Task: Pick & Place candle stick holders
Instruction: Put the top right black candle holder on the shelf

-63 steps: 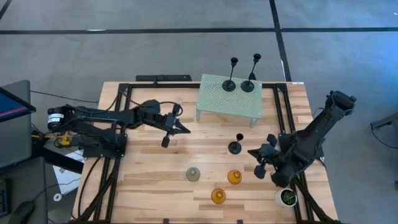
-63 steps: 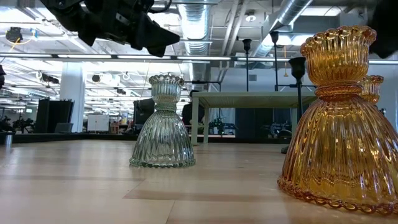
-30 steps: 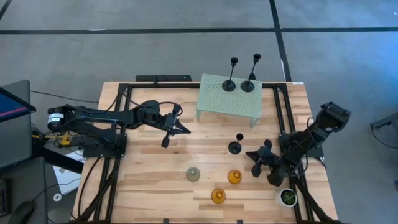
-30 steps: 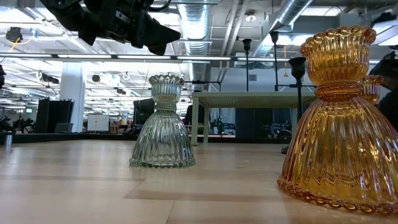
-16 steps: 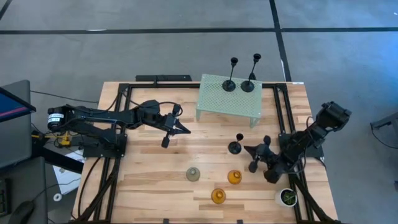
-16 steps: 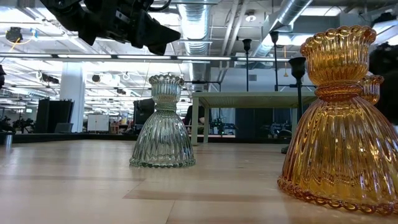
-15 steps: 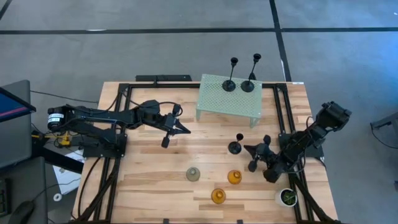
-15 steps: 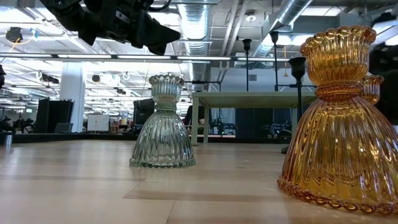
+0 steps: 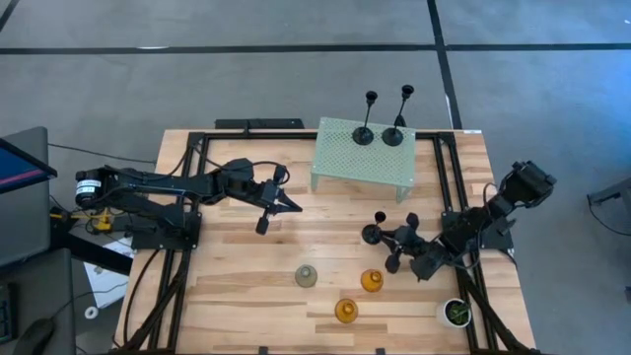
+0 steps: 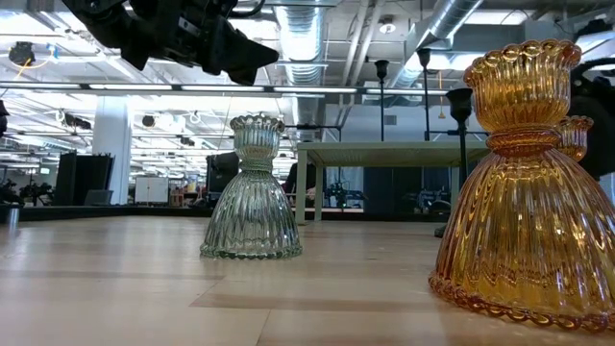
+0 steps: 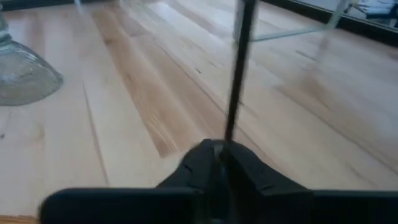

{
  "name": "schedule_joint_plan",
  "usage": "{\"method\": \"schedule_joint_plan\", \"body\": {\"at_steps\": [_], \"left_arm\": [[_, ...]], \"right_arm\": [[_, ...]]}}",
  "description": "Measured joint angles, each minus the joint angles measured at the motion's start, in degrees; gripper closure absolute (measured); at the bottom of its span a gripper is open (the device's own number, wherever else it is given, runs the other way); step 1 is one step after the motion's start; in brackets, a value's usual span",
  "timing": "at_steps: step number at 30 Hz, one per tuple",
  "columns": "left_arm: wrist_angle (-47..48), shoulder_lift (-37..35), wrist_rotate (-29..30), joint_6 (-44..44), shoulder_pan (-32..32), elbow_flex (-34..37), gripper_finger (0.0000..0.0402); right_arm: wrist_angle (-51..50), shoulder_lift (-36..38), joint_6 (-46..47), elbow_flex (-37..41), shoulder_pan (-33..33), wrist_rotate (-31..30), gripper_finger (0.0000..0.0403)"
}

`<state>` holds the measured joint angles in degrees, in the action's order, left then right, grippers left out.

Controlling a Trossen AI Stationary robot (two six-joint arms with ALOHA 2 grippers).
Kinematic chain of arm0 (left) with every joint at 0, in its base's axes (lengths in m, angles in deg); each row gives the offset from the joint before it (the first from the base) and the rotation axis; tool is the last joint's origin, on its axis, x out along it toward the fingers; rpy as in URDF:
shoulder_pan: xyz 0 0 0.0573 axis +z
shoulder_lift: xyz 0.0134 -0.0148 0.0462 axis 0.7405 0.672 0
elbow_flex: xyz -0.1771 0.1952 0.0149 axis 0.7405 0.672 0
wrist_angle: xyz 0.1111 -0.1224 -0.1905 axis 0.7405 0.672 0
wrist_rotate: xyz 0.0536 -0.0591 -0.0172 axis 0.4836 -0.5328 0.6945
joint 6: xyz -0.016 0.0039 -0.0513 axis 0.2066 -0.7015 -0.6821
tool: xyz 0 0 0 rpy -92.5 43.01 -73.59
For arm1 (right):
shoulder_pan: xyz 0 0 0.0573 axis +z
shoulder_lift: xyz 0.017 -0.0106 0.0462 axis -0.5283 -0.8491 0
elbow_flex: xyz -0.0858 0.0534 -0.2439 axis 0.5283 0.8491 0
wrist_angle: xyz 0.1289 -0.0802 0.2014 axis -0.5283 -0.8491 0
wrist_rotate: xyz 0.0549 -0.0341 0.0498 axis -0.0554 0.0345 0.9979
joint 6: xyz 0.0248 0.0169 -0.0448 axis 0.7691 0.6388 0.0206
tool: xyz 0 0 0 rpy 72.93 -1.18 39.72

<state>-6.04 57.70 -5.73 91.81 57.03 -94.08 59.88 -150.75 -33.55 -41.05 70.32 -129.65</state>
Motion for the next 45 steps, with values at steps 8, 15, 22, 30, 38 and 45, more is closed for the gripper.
{"method": "schedule_joint_plan", "body": {"at_steps": [8,15,22,30,38,45], "left_arm": [[0.4,0.0,0.0,0.0,0.0,0.0,0.0395],[0.6,0.0,0.0,0.0,0.0,0.0,0.0394],[0.9,0.0,0.0,0.0,0.0,0.0,0.0396],[0.9,0.0,0.0,0.0,0.0,0.0,0.0393],[0.9,0.0,0.0,0.0,0.0,0.0,0.0395],[0.9,0.0,0.2,-0.4,0.0,0.0,0.0392]], "right_arm": [[1.1,0.0,-1.3,0.0,-4.5,4.8,0.0273],[1.0,0.0,-1.5,0.0,-8.4,9.6,0.0213],[1.0,0.0,-2.7,0.0,-9.7,10.4,0.0274],[1.2,0.0,-4.2,0.0,-9.7,10.5,0.0391],[1.6,0.0,-6.1,-0.4,-9.7,10.6,0.0397],[0.5,2.3,-12.7,-3.9,-10.4,13.1,0.0401]]}}
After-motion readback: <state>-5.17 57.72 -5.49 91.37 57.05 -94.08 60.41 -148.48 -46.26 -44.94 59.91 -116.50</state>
